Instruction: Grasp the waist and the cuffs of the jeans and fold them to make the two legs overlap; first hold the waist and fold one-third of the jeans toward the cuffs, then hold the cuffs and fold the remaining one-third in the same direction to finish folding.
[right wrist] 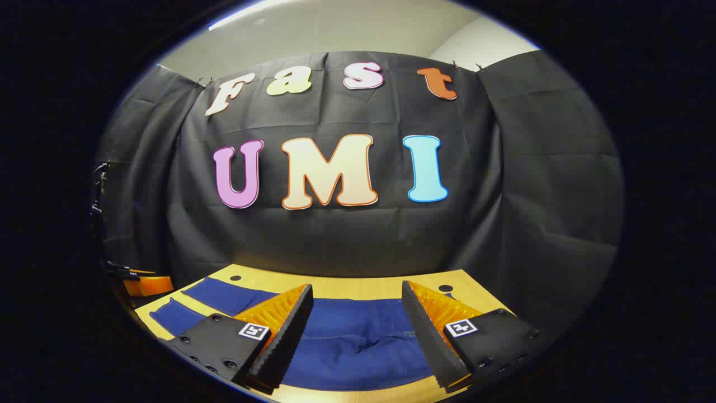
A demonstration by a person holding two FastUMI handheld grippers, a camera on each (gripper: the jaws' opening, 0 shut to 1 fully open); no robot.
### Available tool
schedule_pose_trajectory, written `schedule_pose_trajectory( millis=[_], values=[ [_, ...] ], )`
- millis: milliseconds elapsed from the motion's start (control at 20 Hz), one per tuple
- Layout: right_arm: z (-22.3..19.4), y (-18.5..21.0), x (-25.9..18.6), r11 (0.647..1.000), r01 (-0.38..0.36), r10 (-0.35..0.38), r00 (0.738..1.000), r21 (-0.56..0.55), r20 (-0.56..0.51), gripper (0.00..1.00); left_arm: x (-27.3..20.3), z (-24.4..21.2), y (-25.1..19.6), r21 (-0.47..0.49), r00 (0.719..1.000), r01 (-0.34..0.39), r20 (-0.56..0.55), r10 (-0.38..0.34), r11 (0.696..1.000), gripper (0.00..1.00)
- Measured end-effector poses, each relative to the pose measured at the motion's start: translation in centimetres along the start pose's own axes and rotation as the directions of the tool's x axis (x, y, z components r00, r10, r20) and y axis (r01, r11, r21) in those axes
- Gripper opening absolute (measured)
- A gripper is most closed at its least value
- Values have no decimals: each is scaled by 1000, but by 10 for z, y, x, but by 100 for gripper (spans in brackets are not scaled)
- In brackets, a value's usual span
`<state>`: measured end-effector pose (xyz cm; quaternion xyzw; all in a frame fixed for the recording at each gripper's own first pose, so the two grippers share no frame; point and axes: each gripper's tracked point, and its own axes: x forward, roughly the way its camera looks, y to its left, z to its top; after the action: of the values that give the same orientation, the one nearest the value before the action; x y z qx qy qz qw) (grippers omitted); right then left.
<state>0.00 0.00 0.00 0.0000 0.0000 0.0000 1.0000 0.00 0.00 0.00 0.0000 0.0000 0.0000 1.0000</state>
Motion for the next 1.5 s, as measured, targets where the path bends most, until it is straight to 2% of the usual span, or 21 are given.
schedule_pose_trajectory(
  millis=[750, 1000, 1100, 1250, 1400, 1500],
  values=[
    [-13, 22, -2, 999, -14, 12, 999, -39, -39, 98, 0, -19, 17, 11, 999, 35, -42, -34, 999, 95],
    [-25, 23, -8, 999, -10, 8, 997, -32, -76, 98, -4, -47, 23, -2, 992, 70, -104, -70, 998, 95],
    [-28, 20, -12, 999, -6, 3, 996, -37, -93, 98, -6, -69, 30, 27, 985, 99, -147, -94, 995, 94],
    [-35, 13, -19, 999, 10, -14, 993, -35, -117, 99, -11, -109, 43, 63, 958, 156, -254, -135, 986, 95],
    [-45, 1, -26, 998, 35, -41, 988, -43, -147, 98, -18, -146, 55, 90, 910, 238, -368, -190, 967, 95],
    [-48, -8, -29, 997, 56, -64, 985, -51, -162, 99, -22, -170, 69, 121, 868, 292, -451, -209, 949, 95]
  ],
)
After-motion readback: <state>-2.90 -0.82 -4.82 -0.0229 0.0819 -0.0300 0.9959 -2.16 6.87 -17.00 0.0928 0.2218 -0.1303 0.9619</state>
